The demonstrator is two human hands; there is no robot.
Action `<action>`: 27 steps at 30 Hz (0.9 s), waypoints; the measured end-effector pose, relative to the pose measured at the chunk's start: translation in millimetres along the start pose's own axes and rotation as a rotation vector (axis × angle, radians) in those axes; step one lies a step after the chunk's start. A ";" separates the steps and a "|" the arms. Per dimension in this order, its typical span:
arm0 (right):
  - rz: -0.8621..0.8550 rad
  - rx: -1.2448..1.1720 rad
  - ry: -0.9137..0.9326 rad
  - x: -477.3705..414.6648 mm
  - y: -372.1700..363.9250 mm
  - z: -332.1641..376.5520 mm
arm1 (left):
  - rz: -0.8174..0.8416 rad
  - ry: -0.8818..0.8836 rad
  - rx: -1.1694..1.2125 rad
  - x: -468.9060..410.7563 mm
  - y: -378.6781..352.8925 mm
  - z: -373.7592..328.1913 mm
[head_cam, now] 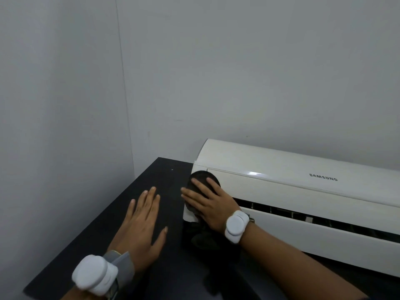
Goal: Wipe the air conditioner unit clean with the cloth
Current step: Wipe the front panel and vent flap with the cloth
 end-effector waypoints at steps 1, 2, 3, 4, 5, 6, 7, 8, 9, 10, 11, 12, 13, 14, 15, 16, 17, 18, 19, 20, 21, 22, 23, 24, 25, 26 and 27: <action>0.007 0.021 0.029 9.2 -3.7 1.2 | 0.006 0.001 -0.012 1.2 0.8 -1.6; 0.003 0.032 0.044 18.9 -6.1 0.7 | 0.009 -0.002 -0.023 2.4 1.9 -3.5; -0.007 0.036 0.040 29.0 -7.5 -2.0 | 0.009 -0.006 -0.023 3.5 3.0 -6.0; -0.021 0.027 0.011 39.4 -8.0 -7.1 | 0.005 -0.011 -0.016 4.5 4.3 -8.8; -0.042 0.006 -0.039 50.2 -7.5 -13.9 | -0.001 -0.015 -0.008 5.7 6.0 -12.0; -0.061 -0.021 -0.101 62.1 -7.1 -21.8 | -0.004 -0.020 0.000 6.9 7.2 -15.6; -0.070 -0.047 -0.166 75.2 -7.9 -29.6 | -0.004 -0.025 0.002 8.3 7.5 -19.7; -0.067 -0.067 -0.224 88.6 -10.0 -36.2 | -0.004 -0.030 -0.007 9.2 7.2 -23.9; -0.056 -0.078 -0.272 102.6 -12.9 -41.9 | -0.002 -0.038 -0.020 9.9 6.1 -28.6; -0.044 -0.088 -0.313 116.7 -16.7 -46.5 | 0.006 -0.046 -0.025 10.1 4.5 -33.8; -0.032 -0.101 -0.357 131.0 -20.4 -50.4 | 0.018 -0.053 -0.018 10.2 2.5 -39.5; -0.017 -0.124 -0.410 145.5 -24.0 -54.3 | 0.028 -0.060 -0.004 9.7 0.4 -45.4; -0.001 -0.150 -0.471 159.3 -27.2 -58.1 | 0.038 -0.066 0.012 9.2 -1.8 -51.4; 0.016 -0.177 -0.532 172.3 -30.7 -61.4 | 0.048 -0.074 0.022 9.1 -4.0 -57.4; 0.032 -0.204 -0.590 184.6 -34.0 -64.6 | 0.058 -0.082 0.033 9.1 -6.2 -64.2; 0.052 -0.238 -0.646 195.8 -36.9 -67.3 | 0.068 -0.091 0.043 9.1 -8.5 -70.4; 0.063 -0.267 -0.703 206.8 -38.6 -69.1 | 0.077 -0.096 0.049 9.7 -10.8 -76.2; 0.065 -0.295 -0.764 217.9 -39.9 -71.4 | 0.083 -0.102 0.054 10.3 -13.0 -82.1; 0.060 -0.323 -0.830 231.4 -40.1 -74.3 | 0.089 -0.112 0.065 11.2 -15.6 -89.2; 0.055 -0.353 -0.892 242.6 -39.7 -76.9 | 0.095 -0.117 0.082 12.3 -17.6 -93.3; 0.046 -0.375 -0.954 254.5 -39.6 -80.1 | 0.109 -0.122 0.101 13.3 -19.9 -97.4; 0.043 -0.395 -1.011 268.4 -40.6 -82.3 | 0.133 -0.129 0.118 15.0 -23.6 -101.9; 0.042 -0.411 -1.054 280.8 -41.8 -83.0 | 0.154 -0.134 0.130 16.6 -27.3 -105.5; 0.053 -0.430 -1.080 288.2 -43.0 -84.0 | 0.166 -0.138 0.135 17.2 -29.0 -106.2; 0.071 -0.440 -1.100 298.1 -45.1 -83.6 | 0.185 -0.150 0.133 18.6 -32.2 -110.4; 0.096 -0.447 -1.107 306.2 -48.4 -83.3 | 0.202 -0.161 0.132 19.1 -35.1 -115.0; 0.121 -0.454 -1.115 313.1 -51.7 -82.7 | 0.212 -0.170 0.138 19.9 -37.0 -119.4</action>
Point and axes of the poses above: each hand's wrist, its own x-axis away from the middle knuckle, its own y-axis out of the back of the hand, z = x × y, the point moved 9 cm from there along -x, towards the middle knuckle, and after that the axes turned 10 degrees about y, right-handed, at the moved point
